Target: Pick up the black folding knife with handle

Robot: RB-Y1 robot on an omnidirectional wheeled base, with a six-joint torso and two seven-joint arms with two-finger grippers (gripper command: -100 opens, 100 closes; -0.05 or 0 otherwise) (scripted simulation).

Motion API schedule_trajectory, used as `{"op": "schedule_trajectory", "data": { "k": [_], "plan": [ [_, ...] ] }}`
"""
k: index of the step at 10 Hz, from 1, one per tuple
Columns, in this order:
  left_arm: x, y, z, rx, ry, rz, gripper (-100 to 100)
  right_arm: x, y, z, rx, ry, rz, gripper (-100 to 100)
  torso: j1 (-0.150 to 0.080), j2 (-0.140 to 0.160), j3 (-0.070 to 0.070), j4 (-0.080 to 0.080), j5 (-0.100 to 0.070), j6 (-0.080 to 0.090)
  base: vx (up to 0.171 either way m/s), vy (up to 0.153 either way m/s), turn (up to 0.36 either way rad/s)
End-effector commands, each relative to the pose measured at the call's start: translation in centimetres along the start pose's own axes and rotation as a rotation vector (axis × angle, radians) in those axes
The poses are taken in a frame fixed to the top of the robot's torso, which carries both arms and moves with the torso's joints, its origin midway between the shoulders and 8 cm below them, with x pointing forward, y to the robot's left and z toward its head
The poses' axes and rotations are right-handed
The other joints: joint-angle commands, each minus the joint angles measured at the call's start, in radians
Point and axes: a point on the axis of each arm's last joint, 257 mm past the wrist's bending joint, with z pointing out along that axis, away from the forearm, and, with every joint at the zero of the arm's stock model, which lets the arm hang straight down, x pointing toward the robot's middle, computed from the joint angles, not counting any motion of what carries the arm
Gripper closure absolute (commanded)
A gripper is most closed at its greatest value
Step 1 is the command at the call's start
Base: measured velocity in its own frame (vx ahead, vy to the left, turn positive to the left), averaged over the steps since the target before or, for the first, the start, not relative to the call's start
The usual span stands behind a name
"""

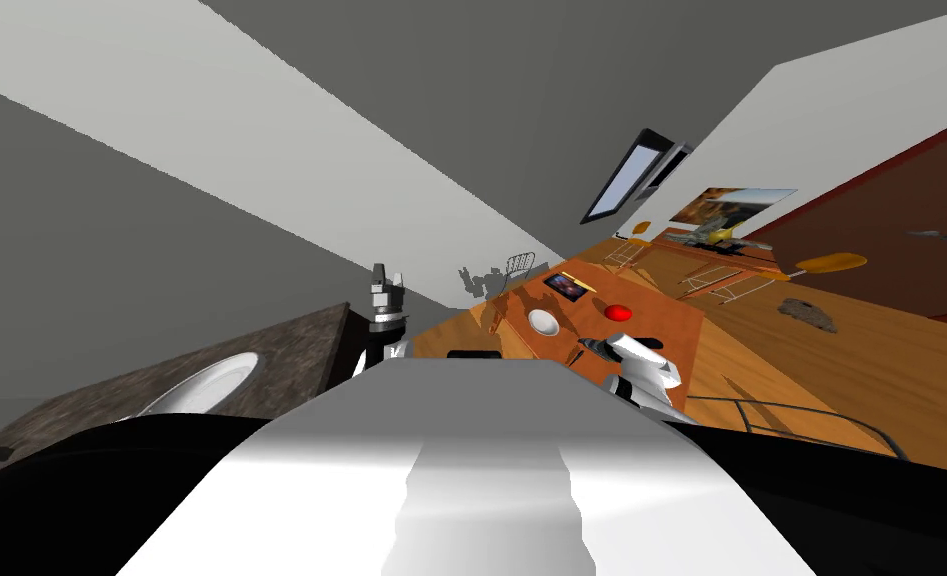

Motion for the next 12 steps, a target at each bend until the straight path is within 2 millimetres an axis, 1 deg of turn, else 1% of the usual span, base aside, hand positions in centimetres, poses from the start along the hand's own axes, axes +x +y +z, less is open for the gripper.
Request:
{"op": "schedule_trajectory", "data": {
  "k": [1,2,3,4,5,6,8,9,11,12],
  "plan": [
    [0.0,0.0,0.0,0.0,0.0,0.0,0,-1.4,0.3,0.3,0.006,-0.045,0.032,-100,0.0,0.0,0.0,0.0,0.0,0.0,0.001,-0.034,0.063],
    [0.0,0.0,0.0,0.0,0.0,0.0,0,-3.1,0.4,0.5,0.014,-0.107,0.08,-100,0.0,0.0,0.0,0.0,0.0,0.0,0.002,-0.037,0.1],
    [0.0,0.0,0.0,0.0,0.0,0.0,0,-4.1,0.5,0.5,0.019,-0.146,0.122,-100,0.0,0.0,0.0,0.0,0.0,0.0,0.001,-0.049,0.147],
    [0.0,0.0,0.0,0.0,0.0,0.0,0,-4.8,0.5,0.6,0.02,-0.169,0.125,-100,-0.001,0.0,0.0,0.0,0.0,0.0,0.0,-0.043,0.05],
    [0.0,0.0,0.0,0.0,0.0,0.0,0,-6.4,0.6,0.6,0.024,-0.224,0.164,-100,0.0,0.0,0.0,0.0,0.0,0.001,0.0,-0.037,0.066],
    [0.0,0.0,0.0,0.0,0.0,0.0,0,-6.4,0.6,0.6,0.024,-0.225,0.164,-100,0.0,0.0,0.0,0.0,0.0,0.0,0.002,-0.026,0.044],
    [0.0,0.0,0.0,0.0,0.0,0.0,0,-9.1,0.8,0.3,0.027,-0.321,0.228,-100,0.001,0.0,0.0,0.0,0.0,0.0,0.002,-0.033,0.081],
    [0.0,0.0,0.0,0.0,0.0,0.0,0,-9.1,0.8,0.3,0.027,-0.321,0.228,-100,0.0,0.0,0.0,0.0,0.0,0.0,0.004,-0.036,0.037],
    [0.0,0.0,0.0,0.0,0.0,0.0,0,-11.0,1.0,0.0,0.026,-0.392,0.271,-100,0.0,0.0,0.0,0.0,0.0,0.0,0.0,-0.032,0.047],
    [0.0,0.0,0.0,0.0,0.0,0.0,0,-11.7,1.0,-0.2,0.025,-0.416,0.285,-100,0.0,0.0,0.0,0.0,0.0,0.001,0.0,-0.036,0.051]
  ]
}}
